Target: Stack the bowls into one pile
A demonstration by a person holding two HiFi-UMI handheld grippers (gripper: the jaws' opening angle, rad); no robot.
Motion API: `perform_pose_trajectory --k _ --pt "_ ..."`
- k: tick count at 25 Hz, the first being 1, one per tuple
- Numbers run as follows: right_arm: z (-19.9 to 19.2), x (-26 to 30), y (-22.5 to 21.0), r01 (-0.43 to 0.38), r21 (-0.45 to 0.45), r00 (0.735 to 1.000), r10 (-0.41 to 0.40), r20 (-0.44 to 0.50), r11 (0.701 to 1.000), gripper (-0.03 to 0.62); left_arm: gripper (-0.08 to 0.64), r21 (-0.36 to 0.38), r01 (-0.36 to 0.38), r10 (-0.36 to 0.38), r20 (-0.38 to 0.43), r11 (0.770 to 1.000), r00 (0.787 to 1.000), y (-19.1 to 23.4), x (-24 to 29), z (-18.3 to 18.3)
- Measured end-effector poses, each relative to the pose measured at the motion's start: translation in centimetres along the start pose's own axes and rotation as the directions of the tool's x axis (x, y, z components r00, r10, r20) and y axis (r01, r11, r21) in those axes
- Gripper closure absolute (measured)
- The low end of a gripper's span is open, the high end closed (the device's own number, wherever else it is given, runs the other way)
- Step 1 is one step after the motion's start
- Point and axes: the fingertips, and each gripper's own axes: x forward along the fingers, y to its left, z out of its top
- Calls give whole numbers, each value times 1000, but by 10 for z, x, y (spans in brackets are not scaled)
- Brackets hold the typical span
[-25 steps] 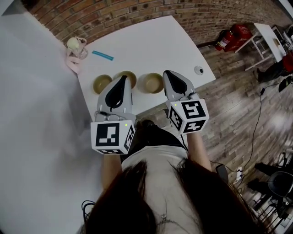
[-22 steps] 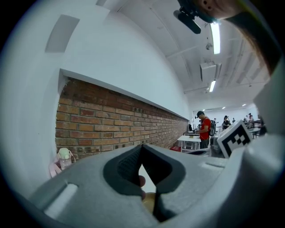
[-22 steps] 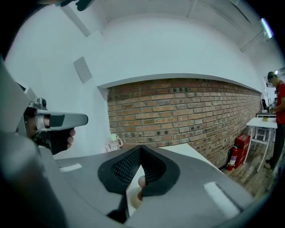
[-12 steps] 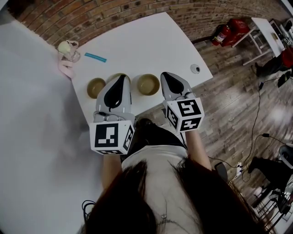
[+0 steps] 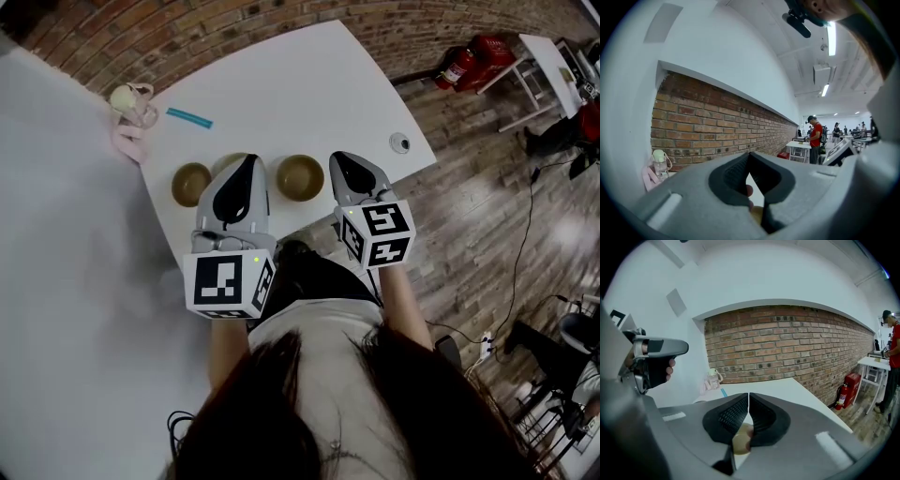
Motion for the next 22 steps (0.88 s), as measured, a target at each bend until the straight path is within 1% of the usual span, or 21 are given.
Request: perform_pose_trajectory --k 11,22 --pt "-28 25 -8 -28 15 996 29 -90 1000 568 560 -20 -10 9 -28 1000 1000 6 17 -11" --pt "-58 47 -17 -34 34 984 40 -173 999 549 560 -38 -9 7 -53 999 999 14 33 -25"
